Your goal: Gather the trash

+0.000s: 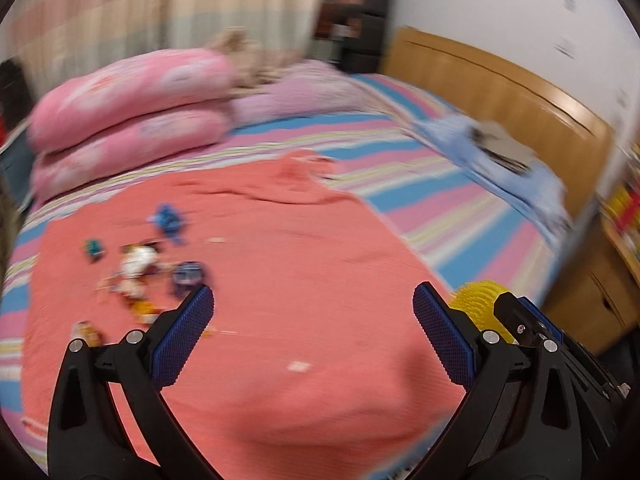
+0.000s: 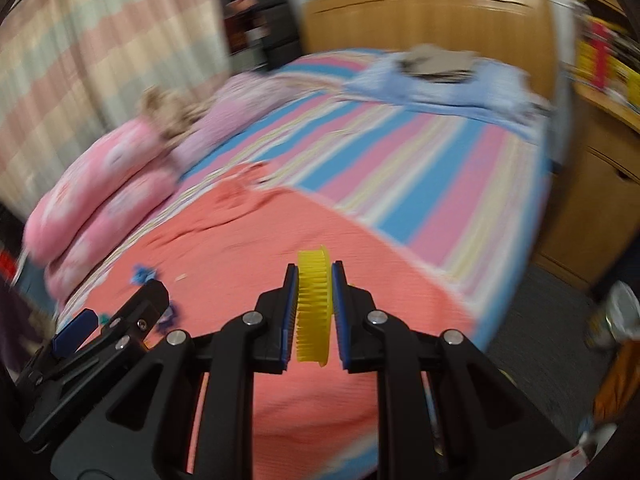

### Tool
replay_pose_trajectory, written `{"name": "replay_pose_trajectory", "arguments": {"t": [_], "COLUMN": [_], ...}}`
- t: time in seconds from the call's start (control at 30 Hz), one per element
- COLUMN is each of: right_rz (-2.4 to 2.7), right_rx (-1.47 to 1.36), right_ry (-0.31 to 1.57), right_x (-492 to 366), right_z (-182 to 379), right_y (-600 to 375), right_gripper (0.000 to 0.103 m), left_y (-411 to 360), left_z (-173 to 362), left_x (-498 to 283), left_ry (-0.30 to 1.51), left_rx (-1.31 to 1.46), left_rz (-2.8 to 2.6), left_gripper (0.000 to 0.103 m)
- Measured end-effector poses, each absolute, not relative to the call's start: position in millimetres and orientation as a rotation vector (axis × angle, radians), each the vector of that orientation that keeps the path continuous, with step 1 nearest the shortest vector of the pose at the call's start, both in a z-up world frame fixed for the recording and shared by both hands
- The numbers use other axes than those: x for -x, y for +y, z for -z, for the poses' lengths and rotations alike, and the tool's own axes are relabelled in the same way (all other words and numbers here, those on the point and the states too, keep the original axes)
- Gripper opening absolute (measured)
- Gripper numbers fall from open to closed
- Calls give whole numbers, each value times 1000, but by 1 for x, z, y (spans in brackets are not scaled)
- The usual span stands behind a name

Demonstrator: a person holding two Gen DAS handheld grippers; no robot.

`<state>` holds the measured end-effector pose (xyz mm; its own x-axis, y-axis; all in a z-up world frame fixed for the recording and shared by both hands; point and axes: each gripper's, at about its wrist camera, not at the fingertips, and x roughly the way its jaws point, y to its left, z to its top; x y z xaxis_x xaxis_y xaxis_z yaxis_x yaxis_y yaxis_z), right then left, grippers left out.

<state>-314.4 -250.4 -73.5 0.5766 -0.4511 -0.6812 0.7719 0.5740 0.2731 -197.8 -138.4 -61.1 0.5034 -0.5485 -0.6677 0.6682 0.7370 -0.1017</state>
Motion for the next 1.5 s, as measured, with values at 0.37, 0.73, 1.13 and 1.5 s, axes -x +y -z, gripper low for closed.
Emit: {"name": "replay_pose_trajectory", "arguments": {"t": [0.37,0.73,1.13,1.5], "right_rz": [1135,1286,1181,952], "right_rx": [-770,-873,-801,-570], "right_ry": [615,765,785,794], "right_x": [465,503,457,314], "right_z": [141,213,187,94], "right_y": [-304,-328,-319,-289], "right_gripper": [17,63,63,87], "left_y": [-243,-274,-247,-156], "left_z": [119,180,155,69], "left_x": [332,358,312,189], "left_ry": [764,838,851,783], "left_rx": [-431,-556,-469,-197], "left_rz": [1050,1042,933,633], "left_gripper": [97,98,97,98]}}
